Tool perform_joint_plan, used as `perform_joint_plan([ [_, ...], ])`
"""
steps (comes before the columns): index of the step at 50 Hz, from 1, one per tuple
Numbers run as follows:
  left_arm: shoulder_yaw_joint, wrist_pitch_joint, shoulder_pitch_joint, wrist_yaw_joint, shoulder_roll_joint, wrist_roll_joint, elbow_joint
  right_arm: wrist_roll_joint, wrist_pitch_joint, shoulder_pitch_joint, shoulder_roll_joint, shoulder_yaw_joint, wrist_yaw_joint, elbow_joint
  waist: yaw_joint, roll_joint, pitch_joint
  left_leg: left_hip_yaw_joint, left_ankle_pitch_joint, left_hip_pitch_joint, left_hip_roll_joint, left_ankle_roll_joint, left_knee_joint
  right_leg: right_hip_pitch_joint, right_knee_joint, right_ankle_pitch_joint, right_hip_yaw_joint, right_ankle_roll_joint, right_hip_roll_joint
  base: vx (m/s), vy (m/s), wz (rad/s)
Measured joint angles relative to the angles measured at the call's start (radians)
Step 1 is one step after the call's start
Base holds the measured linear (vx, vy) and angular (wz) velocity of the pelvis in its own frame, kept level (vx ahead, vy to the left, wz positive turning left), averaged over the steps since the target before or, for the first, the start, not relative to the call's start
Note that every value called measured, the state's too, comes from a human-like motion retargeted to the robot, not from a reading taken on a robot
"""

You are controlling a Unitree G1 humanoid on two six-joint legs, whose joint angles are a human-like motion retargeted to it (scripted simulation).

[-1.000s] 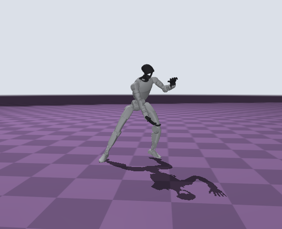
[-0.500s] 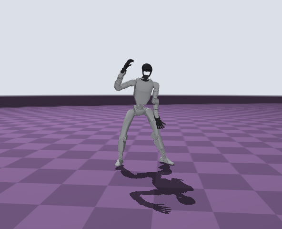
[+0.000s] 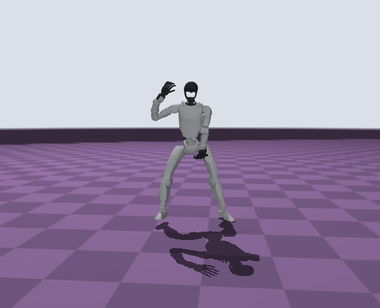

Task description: Kungfu

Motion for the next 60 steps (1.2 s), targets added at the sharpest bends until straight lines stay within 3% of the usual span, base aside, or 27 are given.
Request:
perform_joint_plan([
  [8,0.031,-0.018,0.078,0.073,0.012,0.002,0.039,0.002,0.017,0.026,-0.001,0.021,0.001,0.017,0.017,-0.016,-0.018,0.011,-0.018,0.007,0.003,0.0,-0.01,0.019,-0.06,0.017,-0.008,0.0,0.012,0.01,0.01,-0.04],
  [28,0.106,-0.02,0.236,0.097,0.083,0.096,0.048,-0.008,0.048,0.066,-0.011,0.08,0.011,0.006,0.027,-0.059,-0.057,0.036,-0.121,-0.008,0.002,0.0,0.023,0.014,-0.191,0.053,-0.031,0.0,-0.004,0.01,0.03,-0.03],
  [34,0.107,-0.014,0.276,0.091,0.125,0.128,0.052,-0.035,0.056,0.065,0.005,0.106,0.013,-0.012,0.033,-0.077,-0.043,0.002,-0.224,0.009,0.004,0.0,0.101,0.015,-0.213,0.07,-0.02,-0.002,0.003,0.04,0.07,-0.49],
  [38,0.089,-0.007,0.308,0.09,0.158,0.185,0.069,-0.087,0.072,0.056,0.004,0.135,-0.005,0.001,0.031,-0.103,-0.029,-0.075,-0.314,0.029,-0.051,0.0,0.165,0.02,-0.283,0.156,0.008,-0.002,0.001,0.04,0.21,-0.8],
  [45,0.013,-0.016,0.399,0.152,0.244,0.463,0.107,-0.347,0.088,-0.059,-0.135,0.242,-0.037,0.304,-0.003,-0.149,-0.013,-0.075,-0.392,0.132,-0.099,0.0,0.194,0.048,-0.399,0.387,0.057,-0.009,0.021,0.02,0.23,-0.98],
  [50,-0.053,-0.011,0.456,0.217,0.319,0.804,0.118,-0.904,0.144,-0.213,-0.336,0.407,-0.218,0.598,-0.051,-0.185,-0.016,-0.079,-0.466,0.188,-0.121,0.0,0.213,0.065,-0.459,0.463,0.059,-0.002,0.042,-0.05,0.1,-0.9],
  [52,-0.085,-0.014,0.466,0.23,0.363,0.972,0.125,-1.031,0.168,-0.252,-0.401,0.465,-0.27,0.676,-0.063,-0.215,-0.018,-0.078,-0.475,0.209,-0.133,0.0,0.222,0.067,-0.485,0.487,0.066,-0.002,0.05,-0.08,0.03,-0.84],
  [57,-0.2,0.004,0.4,0.318,0.428,1.372,0.172,-0.964,0.045,-0.384,-0.488,0.626,-0.15,0.756,-0.096,-0.24,-0.02,-0.046,-0.487,0.239,-0.124,0.0,0.253,0.073,-0.538,0.504,0.068,-0.008,0.062,-0.05,0.07,-0.74],
  [60,-0.321,0.12,0.277,0.383,0.42,1.382,0.173,-0.952,0.042,-0.495,-0.503,0.709,-0.089,0.721,-0.119,-0.208,-0.015,-0.016,-0.5,0.234,-0.104,0.0,0.274,0.055,-0.539,0.475,0.008,-0.106,0.031,-0.07,0.2,-0.66],
])
